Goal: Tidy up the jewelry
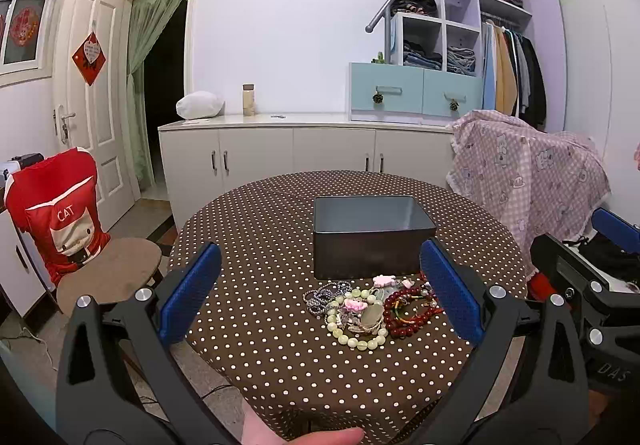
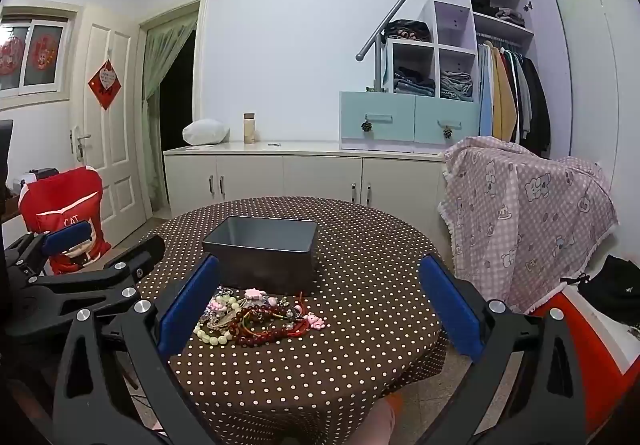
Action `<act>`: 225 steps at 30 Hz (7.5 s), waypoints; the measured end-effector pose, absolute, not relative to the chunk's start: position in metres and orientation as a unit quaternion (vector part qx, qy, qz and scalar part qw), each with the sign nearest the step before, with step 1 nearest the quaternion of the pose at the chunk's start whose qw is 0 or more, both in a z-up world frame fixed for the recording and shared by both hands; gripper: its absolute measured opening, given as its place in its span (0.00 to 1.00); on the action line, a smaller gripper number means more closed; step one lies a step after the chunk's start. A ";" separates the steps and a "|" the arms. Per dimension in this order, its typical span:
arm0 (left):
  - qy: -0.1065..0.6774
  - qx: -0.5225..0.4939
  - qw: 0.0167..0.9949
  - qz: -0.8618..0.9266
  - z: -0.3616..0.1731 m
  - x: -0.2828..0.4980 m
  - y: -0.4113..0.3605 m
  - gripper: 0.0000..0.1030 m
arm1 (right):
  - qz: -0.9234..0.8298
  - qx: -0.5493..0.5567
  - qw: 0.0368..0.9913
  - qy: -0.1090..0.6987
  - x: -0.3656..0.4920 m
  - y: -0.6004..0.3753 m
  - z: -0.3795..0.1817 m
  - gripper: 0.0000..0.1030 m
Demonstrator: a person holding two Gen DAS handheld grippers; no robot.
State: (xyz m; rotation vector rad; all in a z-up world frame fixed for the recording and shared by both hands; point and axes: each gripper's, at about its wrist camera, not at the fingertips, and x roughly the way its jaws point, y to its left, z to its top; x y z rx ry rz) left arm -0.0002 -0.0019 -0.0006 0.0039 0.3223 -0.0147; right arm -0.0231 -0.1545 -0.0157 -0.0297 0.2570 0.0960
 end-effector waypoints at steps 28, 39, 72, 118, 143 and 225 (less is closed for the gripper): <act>0.166 0.004 0.986 -0.010 -0.003 -0.002 -0.005 0.94 | 0.048 -0.013 0.990 0.130 -0.026 -0.156 -0.014 0.93; 0.162 0.006 0.987 -0.009 -0.003 -0.004 -0.008 0.94 | 0.048 -0.013 0.990 0.130 -0.027 -0.155 -0.014 0.93; 0.164 0.004 0.986 -0.010 -0.003 -0.004 -0.005 0.94 | 0.050 -0.010 0.990 0.132 -0.028 -0.155 -0.019 0.93; 0.331 0.021 0.943 -0.014 -0.081 0.057 0.018 0.94 | 0.070 -0.020 0.948 0.308 0.052 -0.164 -0.098 0.93; 0.358 -0.003 0.928 -0.104 -0.084 0.080 0.023 0.64 | 0.235 -0.065 0.930 0.274 0.052 -0.133 -0.097 0.60; 0.341 -0.004 0.931 -0.129 0.022 0.162 0.019 0.09 | 0.171 -0.082 0.941 0.279 0.162 -0.141 0.009 0.07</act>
